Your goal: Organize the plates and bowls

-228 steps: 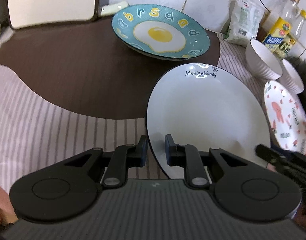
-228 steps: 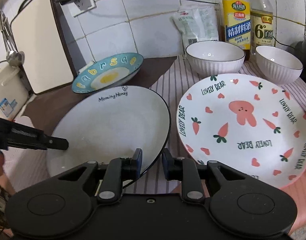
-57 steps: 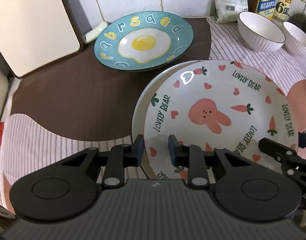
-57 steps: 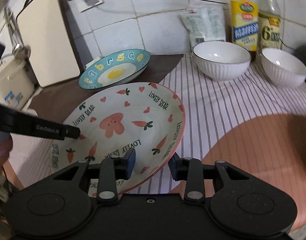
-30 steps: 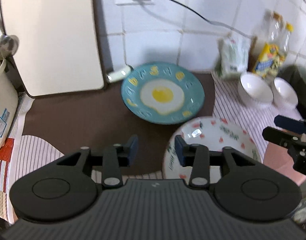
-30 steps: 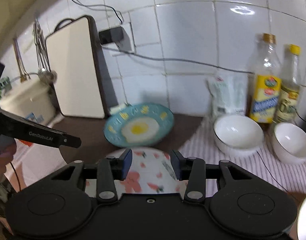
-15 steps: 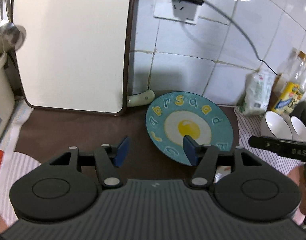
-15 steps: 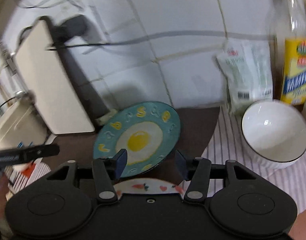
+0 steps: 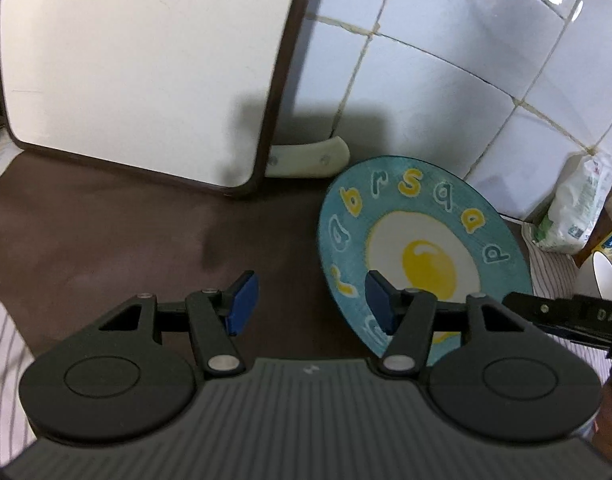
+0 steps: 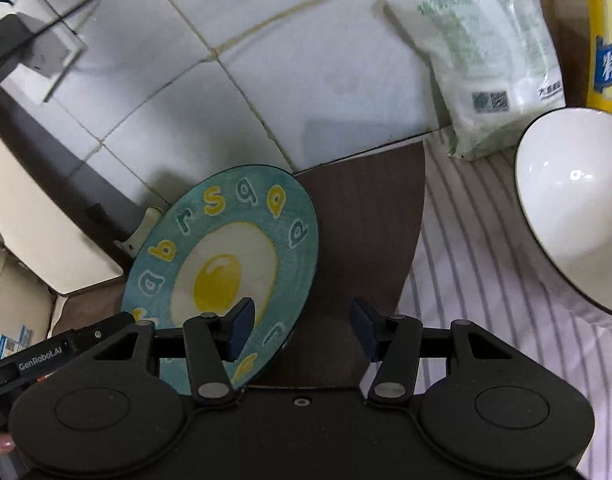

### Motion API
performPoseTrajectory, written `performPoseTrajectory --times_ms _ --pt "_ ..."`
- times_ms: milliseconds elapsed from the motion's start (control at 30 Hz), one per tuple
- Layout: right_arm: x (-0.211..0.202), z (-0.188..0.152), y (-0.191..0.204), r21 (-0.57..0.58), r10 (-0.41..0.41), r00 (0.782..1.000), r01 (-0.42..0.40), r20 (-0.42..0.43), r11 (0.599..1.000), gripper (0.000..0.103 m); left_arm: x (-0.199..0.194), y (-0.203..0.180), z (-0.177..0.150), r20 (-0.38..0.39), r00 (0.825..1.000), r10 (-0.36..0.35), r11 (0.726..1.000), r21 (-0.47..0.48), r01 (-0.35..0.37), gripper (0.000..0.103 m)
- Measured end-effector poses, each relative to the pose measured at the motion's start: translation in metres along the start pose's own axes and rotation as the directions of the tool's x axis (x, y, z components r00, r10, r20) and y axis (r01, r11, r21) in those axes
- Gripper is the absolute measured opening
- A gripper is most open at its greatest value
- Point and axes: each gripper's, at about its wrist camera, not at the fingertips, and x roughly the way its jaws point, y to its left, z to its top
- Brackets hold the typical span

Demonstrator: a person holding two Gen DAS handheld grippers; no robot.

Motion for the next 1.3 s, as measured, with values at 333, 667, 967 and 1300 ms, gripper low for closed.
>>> performPoseTrajectory --times_ms 333,667,967,1300 --pt "0.008 0.005 -0.003 0.01 0.038 0.999 -0.038 0.003 0.999 0.029 0.019 0.001 0.002 -0.055 0.997 -0.056 0.997 -0.05 0.053 0.024" --pt "0.011 0.004 -0.006 -0.019 0.055 0.998 -0.055 0.013 0.998 0.017 0.025 0.007 0.009 -0.119 0.986 -0.115 0.982 -0.163 0.095 0.012" --pt "-0.021 0.007 0.002 -0.065 0.047 0.998 -0.044 0.048 0.997 0.018 0.0 -0.007 0.005 -0.135 0.982 -0.128 0.985 -0.131 0.111 0.013" --pt "-0.095 -0.01 0.009 -0.079 0.106 0.988 -0.097 0.115 0.992 0.019 -0.078 -0.026 0.0 -0.07 0.988 -0.135 0.989 -0.077 0.13 0.013"
